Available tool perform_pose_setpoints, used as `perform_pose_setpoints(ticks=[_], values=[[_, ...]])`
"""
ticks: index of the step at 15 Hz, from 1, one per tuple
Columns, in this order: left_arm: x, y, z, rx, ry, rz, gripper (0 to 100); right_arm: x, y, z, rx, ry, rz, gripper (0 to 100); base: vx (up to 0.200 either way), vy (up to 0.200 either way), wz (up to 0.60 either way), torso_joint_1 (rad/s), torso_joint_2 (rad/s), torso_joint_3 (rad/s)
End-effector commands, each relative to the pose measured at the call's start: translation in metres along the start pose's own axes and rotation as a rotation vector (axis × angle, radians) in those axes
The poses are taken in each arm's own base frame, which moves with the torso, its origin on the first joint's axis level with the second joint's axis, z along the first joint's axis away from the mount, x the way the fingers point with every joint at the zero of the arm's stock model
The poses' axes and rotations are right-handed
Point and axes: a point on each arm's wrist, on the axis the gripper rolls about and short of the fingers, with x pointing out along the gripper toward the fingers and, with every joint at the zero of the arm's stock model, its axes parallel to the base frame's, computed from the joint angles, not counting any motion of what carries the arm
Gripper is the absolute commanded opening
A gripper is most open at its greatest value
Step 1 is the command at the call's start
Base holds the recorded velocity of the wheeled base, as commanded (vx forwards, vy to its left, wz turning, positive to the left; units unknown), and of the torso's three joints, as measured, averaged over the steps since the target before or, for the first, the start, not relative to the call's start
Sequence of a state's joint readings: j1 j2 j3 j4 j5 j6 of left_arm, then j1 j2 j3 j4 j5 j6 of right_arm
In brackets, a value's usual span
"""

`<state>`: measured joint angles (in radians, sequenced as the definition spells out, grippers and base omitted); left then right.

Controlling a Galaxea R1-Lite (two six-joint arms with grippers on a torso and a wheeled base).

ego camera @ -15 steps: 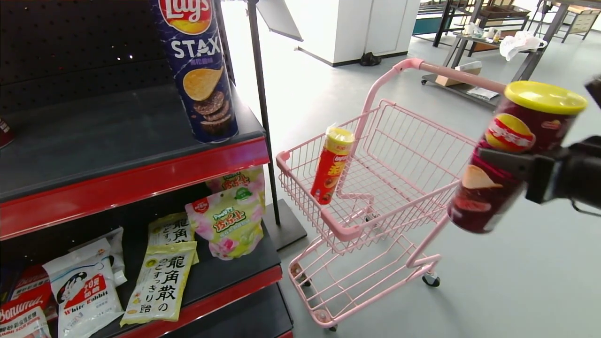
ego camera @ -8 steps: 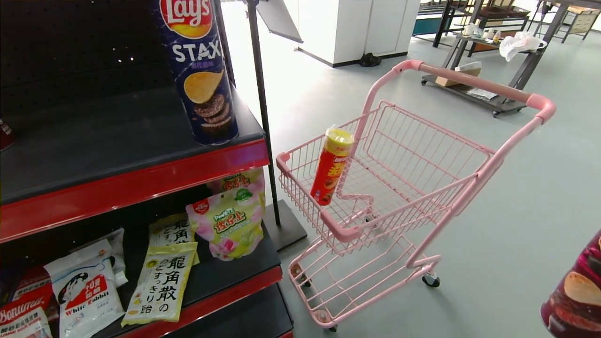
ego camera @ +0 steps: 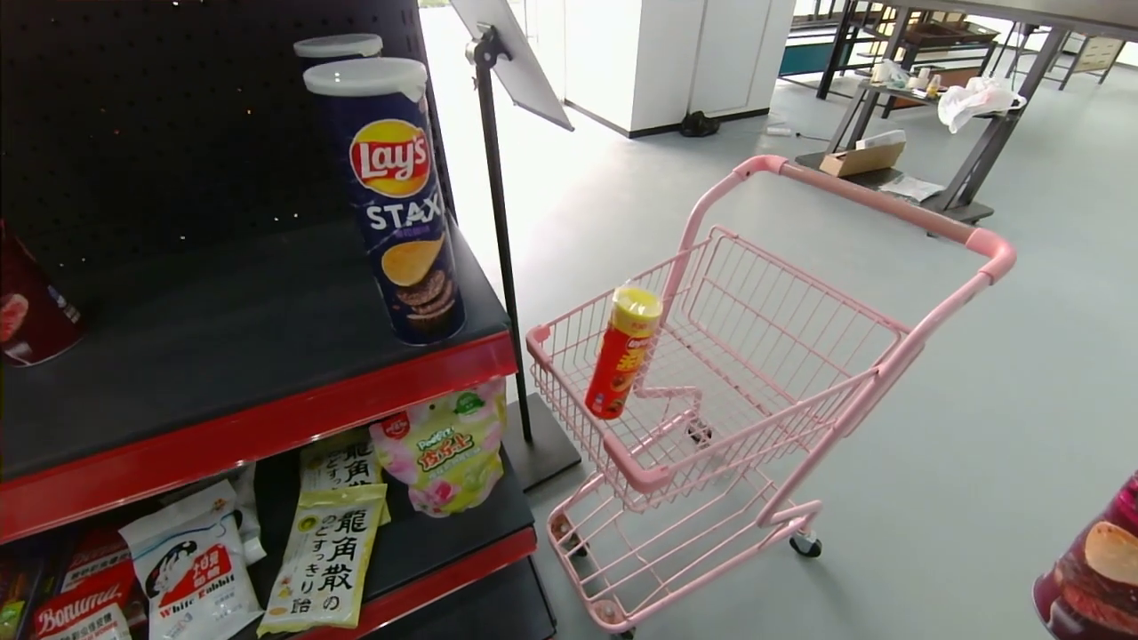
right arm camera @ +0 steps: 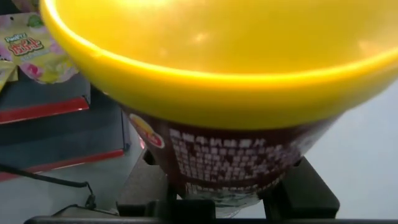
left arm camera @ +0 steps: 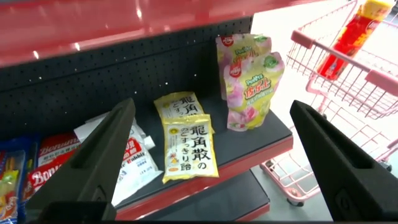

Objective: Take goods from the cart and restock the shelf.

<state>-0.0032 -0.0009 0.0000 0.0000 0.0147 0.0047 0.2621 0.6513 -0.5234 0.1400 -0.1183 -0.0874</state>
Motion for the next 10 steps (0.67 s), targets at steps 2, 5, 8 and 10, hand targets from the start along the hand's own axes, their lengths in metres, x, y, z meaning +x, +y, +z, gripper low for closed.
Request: perform_pose_setpoints(ticks=[2, 5, 8, 10], values=[[0.0001, 0.0, 0.0, 0.0, 0.001, 0.001, 100, 0.0016, 0.0002, -0.0005, -0.001, 0.01, 0.001, 0, 0.0, 0.0, 0.0, 0.193, -0.57, -0.373], [0.0001, 0.0, 0.0, 0.0, 0.001, 0.001, 100, 0.0027, 0.0004, 0.0001, -0.002, 0.013, 0.003, 0, 0.0, 0.0, 0.0, 0.214, -0.59, -0.37], [0.0001, 0.0, 0.0, 0.0, 0.001, 0.001, 100, 0.0032, 0.0005, -0.0002, -0.008, 0.015, 0.005, 0, 0.0, 0.0, 0.0, 0.209, -0.54, -0.333], [0.0001, 0.0, 0.0, 0.0, 0.001, 0.001, 100, 0.0042, 0.0006, -0.0002, -0.009, 0.02, 0.005, 0, 0.0, 0.0, 0.0, 0.168, -0.42, -0.254]])
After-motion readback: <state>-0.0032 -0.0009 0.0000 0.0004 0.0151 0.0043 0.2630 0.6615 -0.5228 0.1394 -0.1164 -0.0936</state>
